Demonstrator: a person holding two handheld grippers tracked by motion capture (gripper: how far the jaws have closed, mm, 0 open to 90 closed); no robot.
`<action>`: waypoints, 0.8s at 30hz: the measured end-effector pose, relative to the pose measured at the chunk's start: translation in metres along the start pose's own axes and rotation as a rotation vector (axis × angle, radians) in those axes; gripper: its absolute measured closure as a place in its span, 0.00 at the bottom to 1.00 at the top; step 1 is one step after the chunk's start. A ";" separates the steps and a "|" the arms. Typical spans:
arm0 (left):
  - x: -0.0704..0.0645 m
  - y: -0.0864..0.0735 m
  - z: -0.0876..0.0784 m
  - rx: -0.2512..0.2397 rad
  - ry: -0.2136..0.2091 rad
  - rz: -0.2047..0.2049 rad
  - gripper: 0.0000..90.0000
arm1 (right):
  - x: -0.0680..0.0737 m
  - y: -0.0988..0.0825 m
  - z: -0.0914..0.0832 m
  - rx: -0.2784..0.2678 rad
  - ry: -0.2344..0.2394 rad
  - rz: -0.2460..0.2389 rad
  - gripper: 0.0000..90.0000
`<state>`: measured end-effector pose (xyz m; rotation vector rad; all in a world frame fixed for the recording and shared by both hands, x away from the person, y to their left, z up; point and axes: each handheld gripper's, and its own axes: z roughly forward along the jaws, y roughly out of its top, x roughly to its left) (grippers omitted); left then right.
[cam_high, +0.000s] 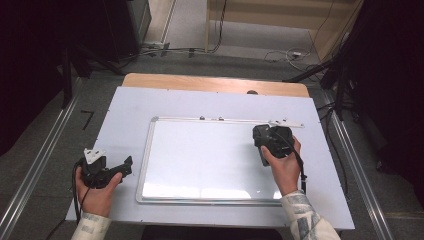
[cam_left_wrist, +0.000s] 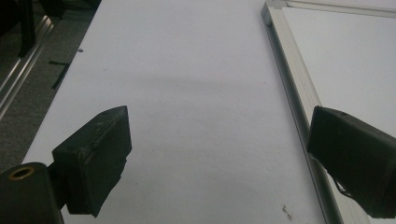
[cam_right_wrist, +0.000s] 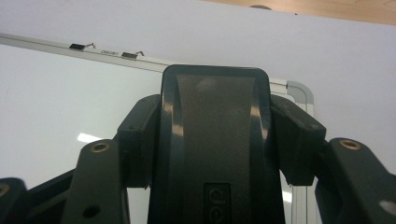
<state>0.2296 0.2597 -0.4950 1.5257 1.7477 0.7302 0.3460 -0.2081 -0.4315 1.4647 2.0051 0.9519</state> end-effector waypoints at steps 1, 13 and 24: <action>0.000 0.000 0.000 0.000 0.000 0.000 0.08 | 0.000 -0.001 -0.001 0.000 -0.002 0.000 0.43; 0.000 0.000 0.001 0.001 -0.001 0.003 0.08 | -0.003 -0.009 -0.008 -0.003 -0.013 0.009 0.43; -0.001 0.000 0.001 0.001 -0.001 0.002 0.08 | -0.004 -0.012 -0.018 -0.011 -0.013 0.016 0.43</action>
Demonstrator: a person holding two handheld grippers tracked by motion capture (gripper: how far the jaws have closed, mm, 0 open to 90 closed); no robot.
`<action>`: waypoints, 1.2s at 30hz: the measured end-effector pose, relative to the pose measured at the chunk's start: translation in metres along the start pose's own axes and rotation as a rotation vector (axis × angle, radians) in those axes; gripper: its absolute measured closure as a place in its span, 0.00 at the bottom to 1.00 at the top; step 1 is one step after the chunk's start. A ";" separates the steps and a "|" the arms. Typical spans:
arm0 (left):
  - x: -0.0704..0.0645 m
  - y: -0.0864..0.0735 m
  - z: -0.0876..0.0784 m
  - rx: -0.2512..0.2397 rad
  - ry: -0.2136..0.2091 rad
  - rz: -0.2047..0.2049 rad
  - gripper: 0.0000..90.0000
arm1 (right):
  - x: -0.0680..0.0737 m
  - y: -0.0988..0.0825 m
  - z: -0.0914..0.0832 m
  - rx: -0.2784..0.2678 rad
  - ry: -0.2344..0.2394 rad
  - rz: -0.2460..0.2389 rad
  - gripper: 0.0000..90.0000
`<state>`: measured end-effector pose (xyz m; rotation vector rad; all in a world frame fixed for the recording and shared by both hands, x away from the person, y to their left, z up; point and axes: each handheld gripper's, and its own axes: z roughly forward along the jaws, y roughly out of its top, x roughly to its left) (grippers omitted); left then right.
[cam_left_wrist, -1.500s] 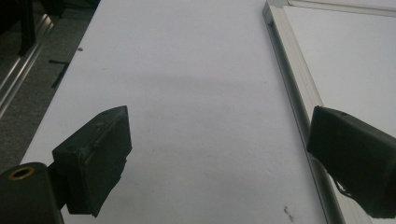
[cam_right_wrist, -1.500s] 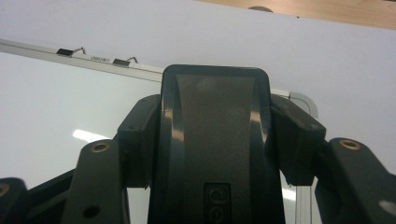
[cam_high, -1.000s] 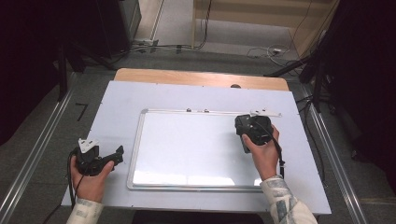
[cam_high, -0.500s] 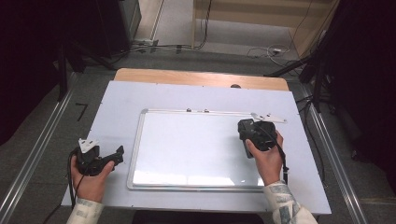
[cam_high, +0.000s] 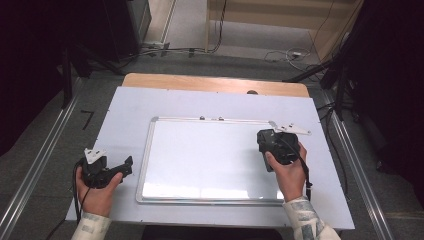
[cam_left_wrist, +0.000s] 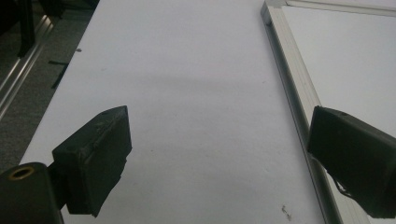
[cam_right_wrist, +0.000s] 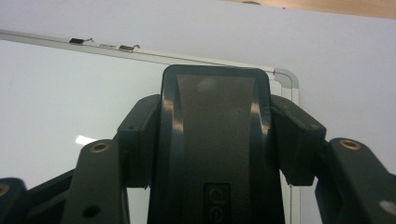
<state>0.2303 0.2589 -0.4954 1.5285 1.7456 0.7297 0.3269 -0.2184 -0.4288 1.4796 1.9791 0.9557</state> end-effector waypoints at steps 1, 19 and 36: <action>0.000 0.000 0.000 0.001 0.000 0.001 0.08 | 0.000 -0.001 -0.001 -0.001 -0.002 0.001 0.43; -0.001 0.000 0.000 0.001 -0.001 0.001 0.08 | -0.007 -0.017 -0.009 -0.002 -0.028 0.032 0.43; 0.000 0.000 0.000 0.001 0.002 -0.004 0.08 | -0.014 -0.032 -0.011 0.015 -0.053 0.050 0.43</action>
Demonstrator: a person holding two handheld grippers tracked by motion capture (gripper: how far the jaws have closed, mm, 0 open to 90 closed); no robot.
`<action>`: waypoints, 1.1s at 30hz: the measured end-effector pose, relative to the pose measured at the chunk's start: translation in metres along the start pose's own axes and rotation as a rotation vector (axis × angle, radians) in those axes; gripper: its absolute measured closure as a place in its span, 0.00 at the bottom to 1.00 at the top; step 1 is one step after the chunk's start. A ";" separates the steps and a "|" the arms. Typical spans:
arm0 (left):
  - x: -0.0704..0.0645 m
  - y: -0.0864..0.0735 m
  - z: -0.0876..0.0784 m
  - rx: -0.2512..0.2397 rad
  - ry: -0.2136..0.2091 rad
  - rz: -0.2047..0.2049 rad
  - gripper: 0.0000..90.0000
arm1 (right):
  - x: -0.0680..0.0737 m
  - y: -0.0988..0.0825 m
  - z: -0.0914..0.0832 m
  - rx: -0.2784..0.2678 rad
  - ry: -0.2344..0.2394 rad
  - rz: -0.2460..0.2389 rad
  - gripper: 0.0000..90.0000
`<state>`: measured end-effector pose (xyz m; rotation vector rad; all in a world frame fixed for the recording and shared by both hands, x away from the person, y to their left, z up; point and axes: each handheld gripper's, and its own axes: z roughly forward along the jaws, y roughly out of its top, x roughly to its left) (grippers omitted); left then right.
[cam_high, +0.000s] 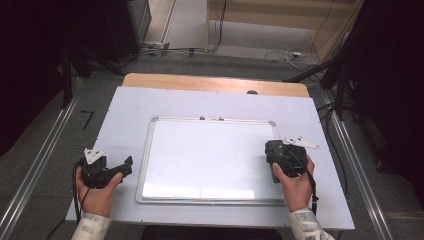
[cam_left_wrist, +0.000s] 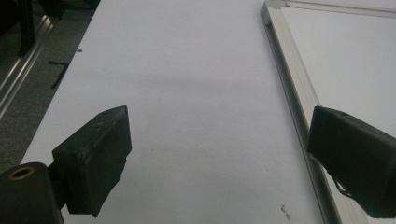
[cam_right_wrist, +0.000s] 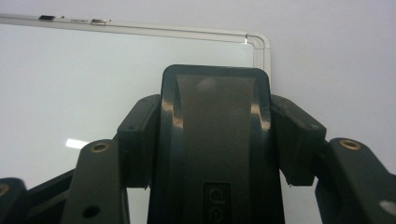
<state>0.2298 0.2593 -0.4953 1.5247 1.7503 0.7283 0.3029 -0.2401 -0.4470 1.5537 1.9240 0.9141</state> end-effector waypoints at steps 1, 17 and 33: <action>0.000 0.000 0.000 0.000 -0.001 -0.001 0.08 | -0.001 -0.001 0.000 0.001 -0.002 0.002 0.43; 0.000 0.000 0.000 -0.002 -0.005 0.002 0.08 | 0.010 -0.028 0.011 0.054 -0.059 0.028 0.43; 0.000 0.001 0.000 -0.001 -0.004 0.004 0.08 | 0.021 -0.039 0.019 0.086 -0.118 0.043 0.41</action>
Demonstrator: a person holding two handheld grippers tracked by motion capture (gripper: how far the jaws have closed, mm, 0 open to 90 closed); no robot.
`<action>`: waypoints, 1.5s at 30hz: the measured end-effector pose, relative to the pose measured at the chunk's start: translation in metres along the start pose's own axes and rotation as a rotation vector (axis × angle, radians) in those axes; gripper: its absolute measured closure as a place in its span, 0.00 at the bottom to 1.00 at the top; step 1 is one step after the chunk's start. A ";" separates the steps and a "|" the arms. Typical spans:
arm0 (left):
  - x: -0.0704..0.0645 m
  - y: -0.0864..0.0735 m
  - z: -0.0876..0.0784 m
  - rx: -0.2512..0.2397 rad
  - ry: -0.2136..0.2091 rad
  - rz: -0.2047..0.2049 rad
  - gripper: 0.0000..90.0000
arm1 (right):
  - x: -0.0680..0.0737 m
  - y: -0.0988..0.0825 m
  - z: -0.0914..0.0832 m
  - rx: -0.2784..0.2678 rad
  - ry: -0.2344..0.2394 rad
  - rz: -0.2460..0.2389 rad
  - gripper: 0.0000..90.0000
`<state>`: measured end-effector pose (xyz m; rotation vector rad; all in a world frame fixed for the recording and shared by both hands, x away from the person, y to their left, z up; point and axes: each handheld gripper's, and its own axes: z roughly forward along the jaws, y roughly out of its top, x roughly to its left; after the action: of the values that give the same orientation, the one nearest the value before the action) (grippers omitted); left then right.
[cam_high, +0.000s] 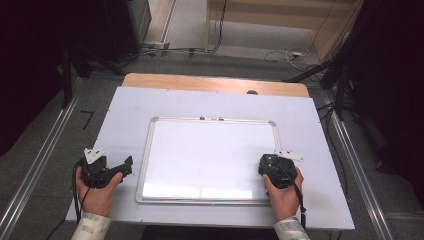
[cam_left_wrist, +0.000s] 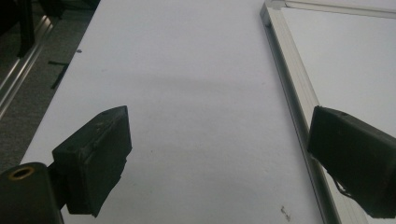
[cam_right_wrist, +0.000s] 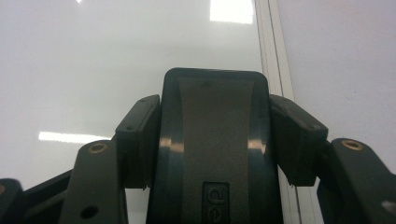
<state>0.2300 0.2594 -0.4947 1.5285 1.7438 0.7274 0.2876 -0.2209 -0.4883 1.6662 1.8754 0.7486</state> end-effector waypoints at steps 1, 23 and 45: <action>0.000 0.000 0.000 -0.001 0.001 -0.002 0.08 | 0.000 0.000 0.000 -0.002 0.002 0.002 0.39; -0.001 0.000 0.001 0.005 0.007 0.005 0.08 | -0.013 0.015 -0.028 -0.081 0.160 -0.028 0.20; -0.001 -0.001 0.002 0.005 0.008 0.006 0.08 | -0.045 0.009 -0.052 -0.099 0.202 -0.038 0.17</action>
<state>0.2313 0.2577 -0.4962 1.5369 1.7491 0.7339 0.2626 -0.2682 -0.4439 1.5383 1.9650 1.0094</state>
